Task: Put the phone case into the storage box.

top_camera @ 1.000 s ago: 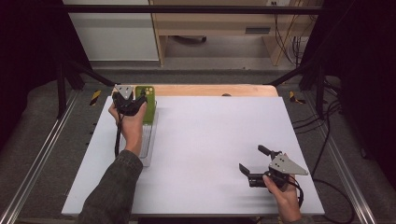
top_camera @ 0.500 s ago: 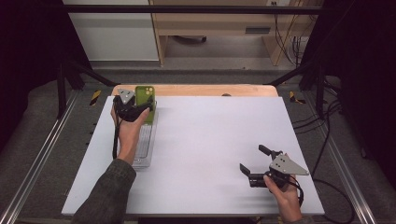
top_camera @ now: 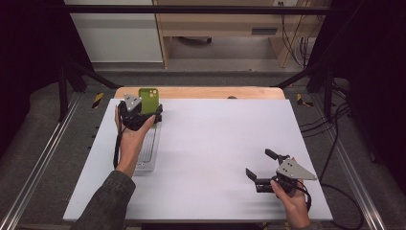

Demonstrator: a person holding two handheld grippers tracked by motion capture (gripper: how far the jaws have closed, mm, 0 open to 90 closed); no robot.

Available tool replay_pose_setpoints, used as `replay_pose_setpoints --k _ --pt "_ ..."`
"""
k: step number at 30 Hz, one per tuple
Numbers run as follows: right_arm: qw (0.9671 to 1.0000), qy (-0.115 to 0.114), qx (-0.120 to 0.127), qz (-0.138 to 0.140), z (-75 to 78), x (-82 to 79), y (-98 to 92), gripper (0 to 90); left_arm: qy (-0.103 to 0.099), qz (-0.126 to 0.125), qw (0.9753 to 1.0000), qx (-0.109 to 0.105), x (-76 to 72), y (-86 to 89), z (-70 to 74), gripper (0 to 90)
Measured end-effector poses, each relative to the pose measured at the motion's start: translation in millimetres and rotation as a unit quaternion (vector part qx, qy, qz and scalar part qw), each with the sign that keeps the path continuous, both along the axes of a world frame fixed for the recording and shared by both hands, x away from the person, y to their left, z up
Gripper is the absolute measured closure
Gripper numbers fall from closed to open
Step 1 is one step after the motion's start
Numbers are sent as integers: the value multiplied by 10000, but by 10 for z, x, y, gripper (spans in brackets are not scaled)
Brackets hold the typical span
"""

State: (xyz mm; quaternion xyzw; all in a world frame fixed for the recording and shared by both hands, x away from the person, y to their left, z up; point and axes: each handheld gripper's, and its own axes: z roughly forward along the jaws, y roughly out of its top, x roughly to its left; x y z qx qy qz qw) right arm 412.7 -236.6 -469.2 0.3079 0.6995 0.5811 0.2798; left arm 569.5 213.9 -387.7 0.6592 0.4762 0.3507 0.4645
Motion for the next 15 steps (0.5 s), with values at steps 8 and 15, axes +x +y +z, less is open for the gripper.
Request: replay_pose_setpoints --k 8,15 --pt "10000 22 35 17 -5 10 -1 23 174 -350 9992 62 -177 -16 34 36" --pt "10000 20 75 9 0 8 -14 22 136 -628 9979 5 -336 10 91 36"
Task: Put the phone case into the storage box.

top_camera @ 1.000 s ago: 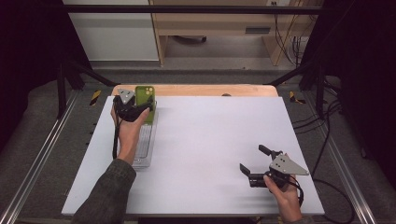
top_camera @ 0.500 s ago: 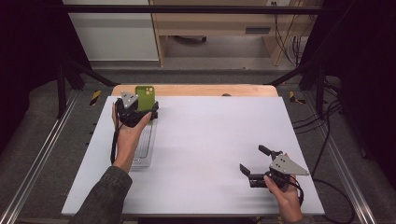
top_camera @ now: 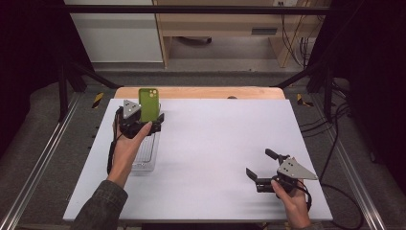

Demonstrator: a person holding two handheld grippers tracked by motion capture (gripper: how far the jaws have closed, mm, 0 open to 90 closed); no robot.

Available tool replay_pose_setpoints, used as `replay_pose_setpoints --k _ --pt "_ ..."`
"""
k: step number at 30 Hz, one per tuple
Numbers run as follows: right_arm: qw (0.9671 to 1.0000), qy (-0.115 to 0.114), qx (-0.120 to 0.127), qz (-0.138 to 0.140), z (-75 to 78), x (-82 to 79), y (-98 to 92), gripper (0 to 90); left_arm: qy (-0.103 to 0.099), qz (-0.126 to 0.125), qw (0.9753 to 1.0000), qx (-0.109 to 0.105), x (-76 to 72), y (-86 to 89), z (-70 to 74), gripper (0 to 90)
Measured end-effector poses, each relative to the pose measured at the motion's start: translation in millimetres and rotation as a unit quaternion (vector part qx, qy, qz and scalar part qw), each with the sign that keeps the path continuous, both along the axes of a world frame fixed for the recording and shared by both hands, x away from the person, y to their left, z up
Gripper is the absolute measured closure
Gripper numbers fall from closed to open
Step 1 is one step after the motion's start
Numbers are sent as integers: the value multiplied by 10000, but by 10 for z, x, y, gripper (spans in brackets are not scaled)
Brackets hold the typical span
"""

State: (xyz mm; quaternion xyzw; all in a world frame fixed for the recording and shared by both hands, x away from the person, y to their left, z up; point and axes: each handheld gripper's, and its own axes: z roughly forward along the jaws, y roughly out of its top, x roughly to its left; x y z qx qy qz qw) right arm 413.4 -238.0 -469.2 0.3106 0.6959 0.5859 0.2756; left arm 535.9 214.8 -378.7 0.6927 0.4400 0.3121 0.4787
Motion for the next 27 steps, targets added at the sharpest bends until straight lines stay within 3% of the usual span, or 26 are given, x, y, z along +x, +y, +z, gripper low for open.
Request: replay_pose_setpoints --k 6,10,27 --pt "10000 20 -18 -10 -2 -1 8 22 -55 -173 9998 80 -97 37 32 36" --pt "10000 32 -25 -43 -4 0 8 21 -147 -247 9996 -24 -163 70 93 36" --pt "10000 31 -19 -25 -5 -4 6 18 -372 -250 9989 -113 -374 301 208 36"
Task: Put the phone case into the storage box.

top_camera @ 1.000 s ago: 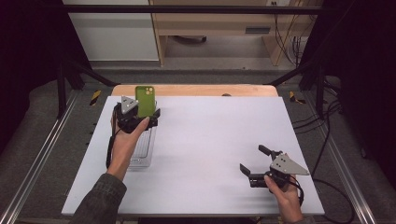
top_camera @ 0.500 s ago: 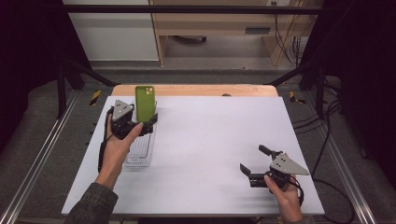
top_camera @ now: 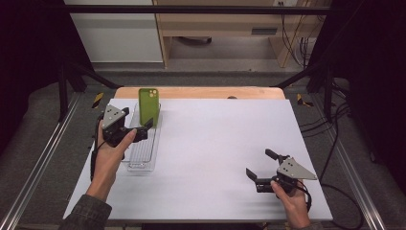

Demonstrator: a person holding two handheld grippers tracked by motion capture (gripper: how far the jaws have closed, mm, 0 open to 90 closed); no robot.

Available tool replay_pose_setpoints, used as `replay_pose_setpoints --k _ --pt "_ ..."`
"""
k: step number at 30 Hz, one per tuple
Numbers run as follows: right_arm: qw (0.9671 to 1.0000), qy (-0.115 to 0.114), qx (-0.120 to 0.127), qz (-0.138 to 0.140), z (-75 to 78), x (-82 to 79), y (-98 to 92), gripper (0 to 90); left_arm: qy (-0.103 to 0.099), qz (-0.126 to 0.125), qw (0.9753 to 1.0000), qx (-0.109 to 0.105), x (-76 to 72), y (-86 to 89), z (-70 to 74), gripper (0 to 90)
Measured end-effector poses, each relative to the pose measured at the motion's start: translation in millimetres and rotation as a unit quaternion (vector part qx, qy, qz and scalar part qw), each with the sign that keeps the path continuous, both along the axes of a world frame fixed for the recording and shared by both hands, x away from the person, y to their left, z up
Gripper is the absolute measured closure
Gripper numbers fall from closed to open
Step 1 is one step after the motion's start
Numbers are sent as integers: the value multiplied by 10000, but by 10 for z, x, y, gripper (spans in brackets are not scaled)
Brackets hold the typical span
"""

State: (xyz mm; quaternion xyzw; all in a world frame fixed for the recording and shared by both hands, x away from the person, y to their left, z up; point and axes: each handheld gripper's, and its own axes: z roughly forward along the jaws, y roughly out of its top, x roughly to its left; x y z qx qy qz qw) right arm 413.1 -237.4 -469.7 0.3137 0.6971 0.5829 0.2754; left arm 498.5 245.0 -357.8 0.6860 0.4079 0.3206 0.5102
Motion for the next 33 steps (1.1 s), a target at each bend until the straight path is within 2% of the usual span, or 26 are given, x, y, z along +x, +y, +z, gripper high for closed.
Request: replay_pose_setpoints --k 5,14,19,28,33 --pt "10000 11 -7 -2 -3 3 1 18 -10 -59 10000 -47 -49 76 4 36" --pt "10000 44 -30 22 -12 9 7 18 -66 -122 9995 -272 -134 192 -35 38" --pt "10000 35 -48 39 -12 5 10 19 -65 -204 9995 -236 -212 220 -97 37" --pt "9999 56 -76 58 -22 5 25 19 -338 -159 9990 -228 -358 346 -110 37" --pt "9999 59 -86 46 -24 6 26 18 -478 -126 9983 -312 -407 415 -129 37"
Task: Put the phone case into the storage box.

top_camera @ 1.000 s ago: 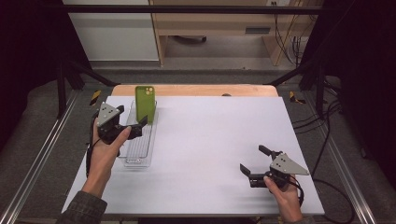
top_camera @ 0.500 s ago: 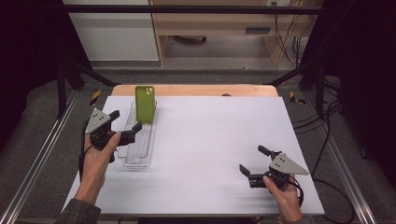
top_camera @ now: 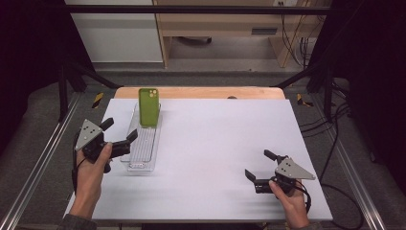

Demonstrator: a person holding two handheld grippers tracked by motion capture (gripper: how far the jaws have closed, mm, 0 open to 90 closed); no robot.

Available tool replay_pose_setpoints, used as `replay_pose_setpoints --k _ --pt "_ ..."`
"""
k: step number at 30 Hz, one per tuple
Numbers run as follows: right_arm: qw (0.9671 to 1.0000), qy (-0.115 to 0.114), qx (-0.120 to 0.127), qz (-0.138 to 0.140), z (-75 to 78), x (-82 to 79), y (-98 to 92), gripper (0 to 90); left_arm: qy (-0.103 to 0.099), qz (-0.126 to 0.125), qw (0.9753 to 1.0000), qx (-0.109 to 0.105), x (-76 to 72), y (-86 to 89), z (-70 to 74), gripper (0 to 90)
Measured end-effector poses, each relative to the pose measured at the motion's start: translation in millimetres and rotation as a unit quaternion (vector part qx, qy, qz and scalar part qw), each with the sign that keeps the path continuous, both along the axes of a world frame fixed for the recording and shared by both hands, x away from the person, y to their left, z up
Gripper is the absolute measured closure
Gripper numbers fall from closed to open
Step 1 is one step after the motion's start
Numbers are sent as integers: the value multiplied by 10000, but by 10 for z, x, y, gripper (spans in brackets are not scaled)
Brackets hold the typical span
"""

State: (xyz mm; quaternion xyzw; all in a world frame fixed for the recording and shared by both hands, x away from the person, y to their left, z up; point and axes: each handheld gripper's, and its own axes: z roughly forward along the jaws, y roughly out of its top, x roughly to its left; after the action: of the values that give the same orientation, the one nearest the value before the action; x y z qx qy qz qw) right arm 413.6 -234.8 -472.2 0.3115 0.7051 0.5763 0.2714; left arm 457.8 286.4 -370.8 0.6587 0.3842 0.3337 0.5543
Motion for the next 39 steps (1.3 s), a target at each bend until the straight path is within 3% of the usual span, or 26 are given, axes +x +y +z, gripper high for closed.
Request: replay_pose_setpoints --k 8,18,39 --pt "10000 6 -2 -13 0 -1 -3 19 -118 20 9998 -139 -55 74 -81 37" --pt "10000 2 0 -18 0 -1 -1 25 -322 31 9994 -144 -184 155 -243 38" --pt "10000 38 -17 -13 -7 3 8 24 -299 67 9993 -214 -295 233 -549 35"
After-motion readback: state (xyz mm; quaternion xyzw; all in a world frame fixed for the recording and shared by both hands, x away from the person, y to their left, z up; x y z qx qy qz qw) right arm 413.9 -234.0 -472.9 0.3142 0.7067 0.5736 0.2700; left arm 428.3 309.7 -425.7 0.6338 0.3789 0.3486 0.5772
